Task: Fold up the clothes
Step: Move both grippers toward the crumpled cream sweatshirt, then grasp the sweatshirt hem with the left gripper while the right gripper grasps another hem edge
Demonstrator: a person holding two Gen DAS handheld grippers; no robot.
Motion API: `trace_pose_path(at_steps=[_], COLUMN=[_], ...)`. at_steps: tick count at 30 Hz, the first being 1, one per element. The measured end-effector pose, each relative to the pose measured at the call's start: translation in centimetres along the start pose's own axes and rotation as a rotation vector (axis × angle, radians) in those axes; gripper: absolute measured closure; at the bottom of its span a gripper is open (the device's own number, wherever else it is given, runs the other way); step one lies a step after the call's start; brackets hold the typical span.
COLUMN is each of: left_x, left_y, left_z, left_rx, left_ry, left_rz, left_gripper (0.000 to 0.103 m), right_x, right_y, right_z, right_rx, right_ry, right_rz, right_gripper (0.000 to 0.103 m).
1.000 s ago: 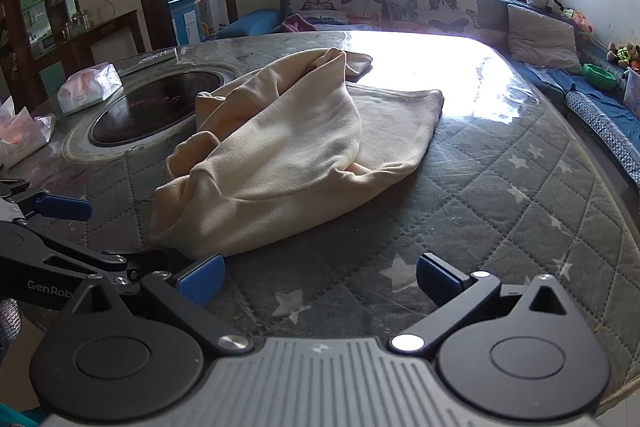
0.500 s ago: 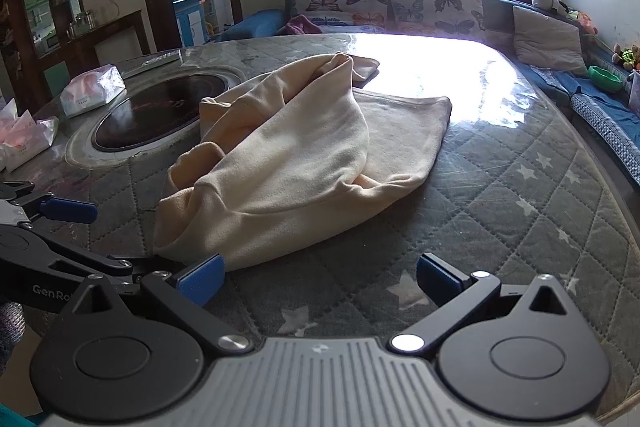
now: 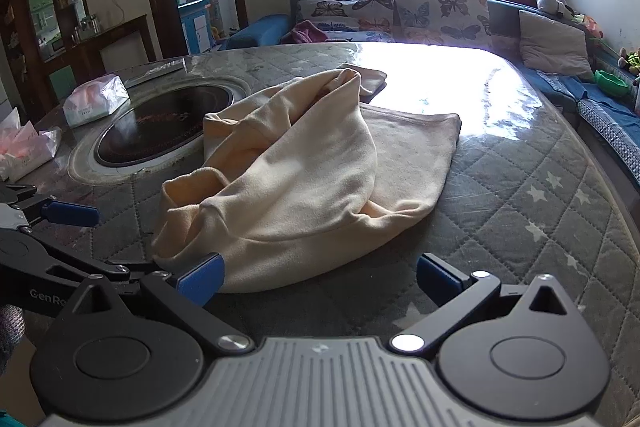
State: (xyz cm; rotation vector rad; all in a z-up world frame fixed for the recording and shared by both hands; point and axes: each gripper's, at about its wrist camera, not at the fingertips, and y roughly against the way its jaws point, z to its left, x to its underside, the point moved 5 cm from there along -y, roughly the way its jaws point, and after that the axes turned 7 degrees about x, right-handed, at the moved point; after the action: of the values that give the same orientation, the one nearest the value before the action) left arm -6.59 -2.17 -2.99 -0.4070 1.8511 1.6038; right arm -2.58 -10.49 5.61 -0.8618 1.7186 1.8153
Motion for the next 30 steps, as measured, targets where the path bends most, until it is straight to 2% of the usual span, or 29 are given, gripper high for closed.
trace_pose_path(at_steps=[8,13,16,22,23,26,28,30], left_x=[-3.3,-6.0,-8.1,-12.5,-13.2,-14.6,-15.2,-15.4], left_y=[1.5,0.6,-0.5,-3.7,-4.3,-6.3,-7.9,-9.4], left_z=[1.8,1.8,1.1,-0.9,-1.2,-2.3,-2.9,-3.1], left_rx=[-0.009,0.024,0.052,0.107,0.120,0.154,0.166,0.200], left_ry=[0.016,0.013,-0.008,-0.060,-0.066,-0.105,-0.126,-0.135], left_rz=[-0.088,-0.120,-0.140,-0.163,-0.161,-0.153,-0.123,-0.091], left_gripper=[0.000,0.001,0.006,0.023,0.029,0.031,0.046,0.070], right_x=[-2.7,-3.8,-4.2,-5.0,-5.2,-5.9,-6.3,-6.7], right_y=[-0.4,-1.6,-2.5,-4.0,-4.2,-4.6,-4.8,-5.1], right_z=[-1.4,-2.1,-2.7,-4.0,-4.2,-4.9,-5.4,-5.7], right_rx=[-0.015,-0.014,-0.009,-0.011,-0.010,-0.004,-0.002,-0.005], right_ry=[-0.031,-0.040,-0.057,-0.096,-0.100,-0.113,-0.119,-0.121], right_rz=[-0.042,-0.042,-0.040,-0.034,-0.034,-0.042,-0.048,-0.049], right_gripper=[0.000,0.001,0.003,0.010,0.010,0.012,0.017,0.019])
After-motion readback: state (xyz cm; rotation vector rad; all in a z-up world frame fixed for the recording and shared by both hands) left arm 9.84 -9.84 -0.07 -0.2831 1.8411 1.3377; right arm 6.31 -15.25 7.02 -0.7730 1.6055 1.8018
